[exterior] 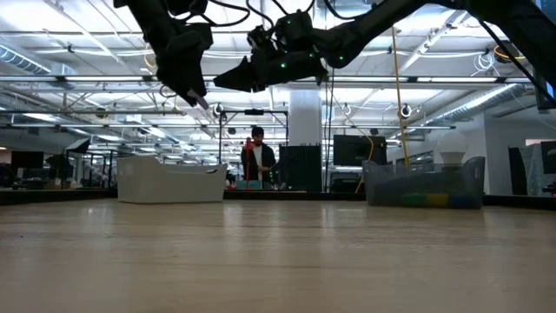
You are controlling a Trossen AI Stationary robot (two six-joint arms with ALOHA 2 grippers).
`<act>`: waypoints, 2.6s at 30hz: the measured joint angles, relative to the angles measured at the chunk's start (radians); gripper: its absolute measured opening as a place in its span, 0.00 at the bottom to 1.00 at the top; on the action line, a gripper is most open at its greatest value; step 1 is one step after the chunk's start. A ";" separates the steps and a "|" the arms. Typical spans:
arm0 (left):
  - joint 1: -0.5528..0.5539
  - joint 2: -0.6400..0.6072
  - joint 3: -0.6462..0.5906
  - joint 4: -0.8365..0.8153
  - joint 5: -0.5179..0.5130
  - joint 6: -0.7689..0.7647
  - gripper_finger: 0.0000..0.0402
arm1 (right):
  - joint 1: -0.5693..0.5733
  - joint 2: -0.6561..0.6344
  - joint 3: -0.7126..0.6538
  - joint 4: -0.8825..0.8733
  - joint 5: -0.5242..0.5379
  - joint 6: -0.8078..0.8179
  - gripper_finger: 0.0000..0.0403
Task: Pick and place Stapler, Stapler remover, tape
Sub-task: Put the purple staple remover into the grey bin
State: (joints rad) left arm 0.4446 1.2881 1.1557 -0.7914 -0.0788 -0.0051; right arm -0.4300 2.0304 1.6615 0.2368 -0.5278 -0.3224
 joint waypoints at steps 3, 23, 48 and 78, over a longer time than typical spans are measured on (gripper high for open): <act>-0.001 0.000 0.000 0.023 0.001 0.000 0.91 | 0.012 0.000 0.000 0.000 0.002 -0.031 0.38; -0.048 0.000 -0.001 0.115 0.026 -0.042 0.91 | 0.036 0.028 0.015 0.038 0.038 -0.031 0.36; -0.026 0.000 0.000 -0.023 -0.084 -0.069 0.91 | 0.061 0.132 0.016 0.108 0.107 0.050 0.00; -0.013 -0.086 0.000 -0.185 -0.384 -0.208 0.91 | 0.059 0.358 0.217 0.062 0.108 0.162 0.00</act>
State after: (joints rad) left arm 0.4320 1.2017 1.1557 -0.9767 -0.4625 -0.2130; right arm -0.3714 2.3879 1.8785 0.2992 -0.4202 -0.1599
